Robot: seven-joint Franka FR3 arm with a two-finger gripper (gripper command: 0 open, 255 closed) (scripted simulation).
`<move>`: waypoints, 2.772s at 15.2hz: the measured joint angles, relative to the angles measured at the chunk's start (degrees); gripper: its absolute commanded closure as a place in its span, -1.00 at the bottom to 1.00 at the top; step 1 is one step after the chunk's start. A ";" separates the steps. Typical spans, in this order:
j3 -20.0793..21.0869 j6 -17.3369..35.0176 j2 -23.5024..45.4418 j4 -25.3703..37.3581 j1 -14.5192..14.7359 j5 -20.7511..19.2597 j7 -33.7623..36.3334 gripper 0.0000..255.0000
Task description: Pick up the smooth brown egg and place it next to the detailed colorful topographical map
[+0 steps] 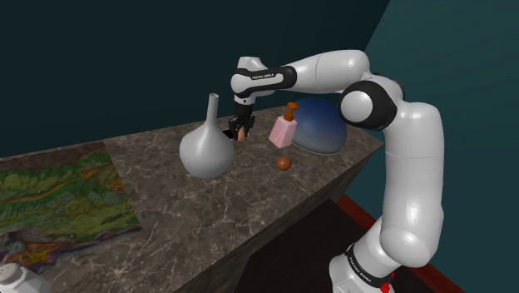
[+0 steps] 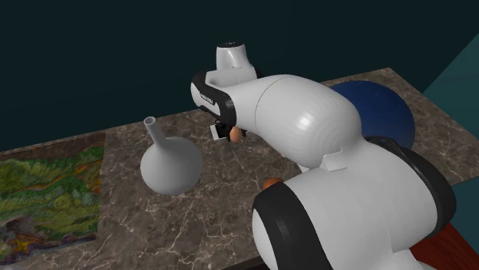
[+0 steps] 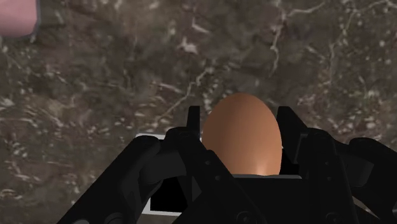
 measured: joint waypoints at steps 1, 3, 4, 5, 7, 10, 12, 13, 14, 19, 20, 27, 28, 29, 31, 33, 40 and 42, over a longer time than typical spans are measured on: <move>0.00 -0.24 -0.19 0.03 0.01 -0.01 0.01 1.00; -0.03 -1.25 -0.68 0.58 -0.03 -0.03 0.00 1.00; -0.03 -1.79 -0.83 0.98 -0.02 -0.04 0.03 1.00; -0.03 -2.32 -1.06 1.27 -0.01 -0.05 0.06 1.00; -0.04 -3.57 -1.57 2.02 -0.01 -0.08 0.09 1.00; -0.04 -5.45 -2.37 3.12 0.02 -0.11 0.17 1.00; -0.07 -6.61 -2.95 3.69 -0.02 -0.13 0.16 1.00; -0.08 -7.36 -3.23 4.16 -0.06 -0.14 0.12 1.00; -0.07 -8.24 -3.13 5.16 -0.03 -0.14 0.21 1.00; -0.10 -11.82 -3.73 8.13 -0.09 -0.19 0.24 1.00; -0.08 -12.57 -3.63 8.98 -0.03 -0.19 0.36 1.00; -0.09 -17.58 -4.02 13.59 -0.08 -0.22 0.46 1.00; 0.05 -17.44 -4.71 12.77 0.32 -0.22 0.99 1.00; 0.26 -17.15 -5.63 11.57 0.88 -0.22 1.72 1.00; 0.86 -15.79 -8.08 7.82 2.33 -0.18 3.61 1.00; 1.48 -14.38 -10.34 4.21 3.70 -0.12 5.50 1.00; 4.37 -11.56 -16.23 -4.17 9.05 0.30 13.48 1.00; 4.97 -10.78 -17.90 -5.72 10.20 0.35 15.59 1.00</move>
